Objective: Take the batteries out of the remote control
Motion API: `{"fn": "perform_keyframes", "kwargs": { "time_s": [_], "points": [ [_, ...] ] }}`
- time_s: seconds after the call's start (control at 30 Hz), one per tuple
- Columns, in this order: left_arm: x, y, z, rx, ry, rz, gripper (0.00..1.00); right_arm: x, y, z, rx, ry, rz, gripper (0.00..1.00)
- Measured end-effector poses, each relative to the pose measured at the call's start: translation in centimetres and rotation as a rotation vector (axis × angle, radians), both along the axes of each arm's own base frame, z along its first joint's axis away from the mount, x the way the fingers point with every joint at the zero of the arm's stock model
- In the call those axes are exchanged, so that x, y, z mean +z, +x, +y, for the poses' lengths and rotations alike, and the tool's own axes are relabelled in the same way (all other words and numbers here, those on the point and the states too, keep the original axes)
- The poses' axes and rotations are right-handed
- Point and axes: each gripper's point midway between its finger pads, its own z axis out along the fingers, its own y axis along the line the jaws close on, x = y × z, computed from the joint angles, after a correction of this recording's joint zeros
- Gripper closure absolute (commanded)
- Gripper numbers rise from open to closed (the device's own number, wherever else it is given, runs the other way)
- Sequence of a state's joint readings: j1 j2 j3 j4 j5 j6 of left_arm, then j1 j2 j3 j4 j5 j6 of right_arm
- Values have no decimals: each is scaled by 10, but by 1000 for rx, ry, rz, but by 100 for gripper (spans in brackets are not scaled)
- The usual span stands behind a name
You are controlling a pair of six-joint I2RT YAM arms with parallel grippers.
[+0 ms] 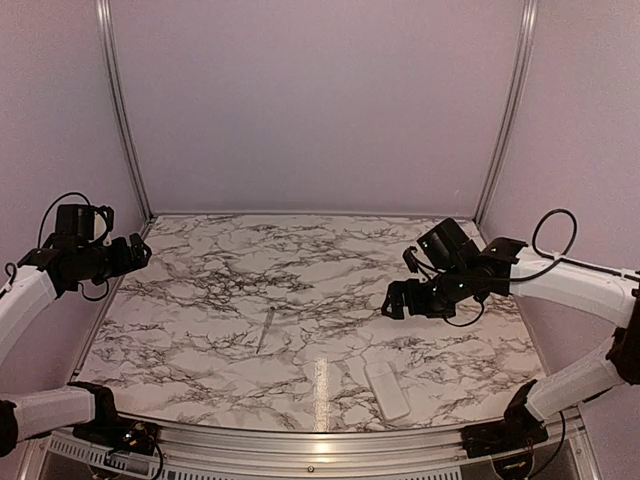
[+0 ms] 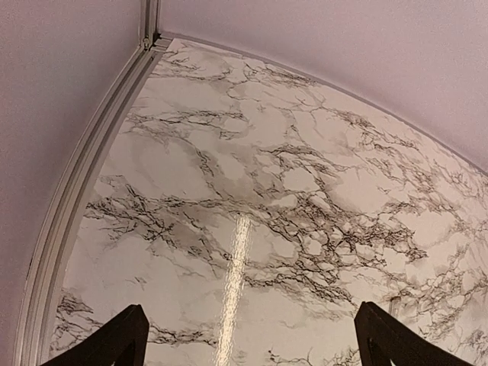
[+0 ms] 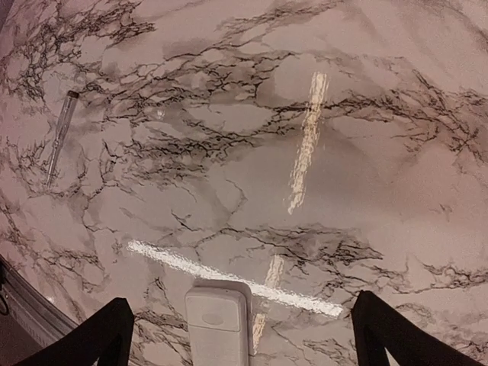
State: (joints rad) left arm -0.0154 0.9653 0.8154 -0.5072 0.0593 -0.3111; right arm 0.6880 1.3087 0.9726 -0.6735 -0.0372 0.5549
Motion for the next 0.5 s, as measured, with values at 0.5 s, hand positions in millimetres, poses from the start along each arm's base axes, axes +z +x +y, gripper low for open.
{"fn": "perform_keyframes", "kwargs": {
  "time_s": [0.5],
  "points": [
    [-4, -2, -10, -40, -23, 11, 1, -42, -86, 58, 207, -158, 136, 2]
  ]
}}
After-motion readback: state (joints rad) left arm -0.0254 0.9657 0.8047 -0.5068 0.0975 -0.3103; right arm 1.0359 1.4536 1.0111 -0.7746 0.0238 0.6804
